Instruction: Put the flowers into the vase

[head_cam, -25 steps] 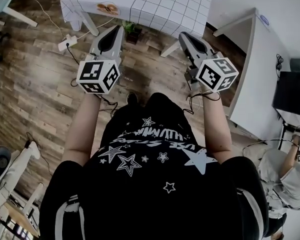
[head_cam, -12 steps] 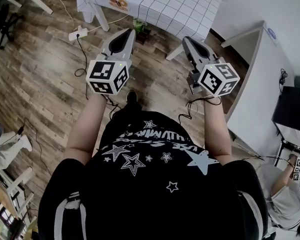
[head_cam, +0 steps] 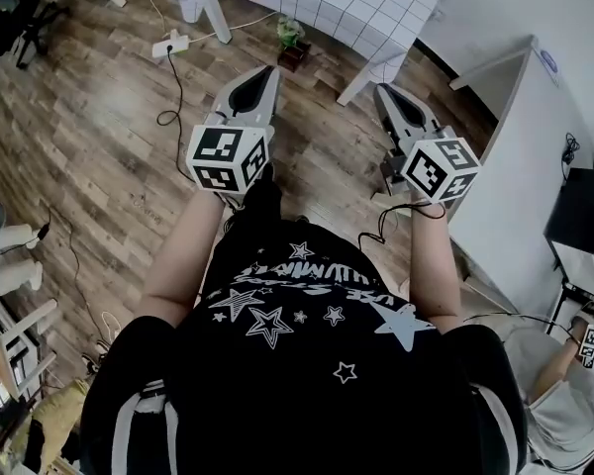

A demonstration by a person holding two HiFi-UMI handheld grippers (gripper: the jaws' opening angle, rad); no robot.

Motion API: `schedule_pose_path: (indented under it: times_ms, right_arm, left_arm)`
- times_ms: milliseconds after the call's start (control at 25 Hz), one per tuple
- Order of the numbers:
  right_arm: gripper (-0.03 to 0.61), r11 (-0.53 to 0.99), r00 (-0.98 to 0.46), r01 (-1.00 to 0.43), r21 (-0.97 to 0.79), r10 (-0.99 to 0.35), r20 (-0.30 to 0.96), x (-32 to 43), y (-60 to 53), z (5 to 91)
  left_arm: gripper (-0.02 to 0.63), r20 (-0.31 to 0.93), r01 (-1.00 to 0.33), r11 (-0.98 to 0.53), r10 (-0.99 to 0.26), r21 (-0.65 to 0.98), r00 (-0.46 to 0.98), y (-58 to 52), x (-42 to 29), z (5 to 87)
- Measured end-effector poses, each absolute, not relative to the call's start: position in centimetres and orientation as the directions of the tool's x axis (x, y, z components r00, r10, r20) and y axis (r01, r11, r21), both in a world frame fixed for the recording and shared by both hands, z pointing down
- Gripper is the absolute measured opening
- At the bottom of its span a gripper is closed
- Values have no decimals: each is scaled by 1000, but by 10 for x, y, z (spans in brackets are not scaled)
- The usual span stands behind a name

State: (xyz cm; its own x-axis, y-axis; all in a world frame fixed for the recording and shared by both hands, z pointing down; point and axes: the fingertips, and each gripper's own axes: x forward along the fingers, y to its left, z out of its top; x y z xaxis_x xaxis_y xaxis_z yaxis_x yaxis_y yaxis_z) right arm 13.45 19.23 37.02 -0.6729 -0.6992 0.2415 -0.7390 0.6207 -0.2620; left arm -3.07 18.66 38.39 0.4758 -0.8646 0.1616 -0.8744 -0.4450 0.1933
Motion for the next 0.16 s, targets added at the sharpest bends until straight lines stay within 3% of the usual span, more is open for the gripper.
schedule_pose_path:
  times_ms: [160]
  right_arm:
    - [12,621,-672,-739,-260,-701,237,153,217,368]
  left_arm:
    - [9,161,-881,-433,-872,192,463,215,-19,384]
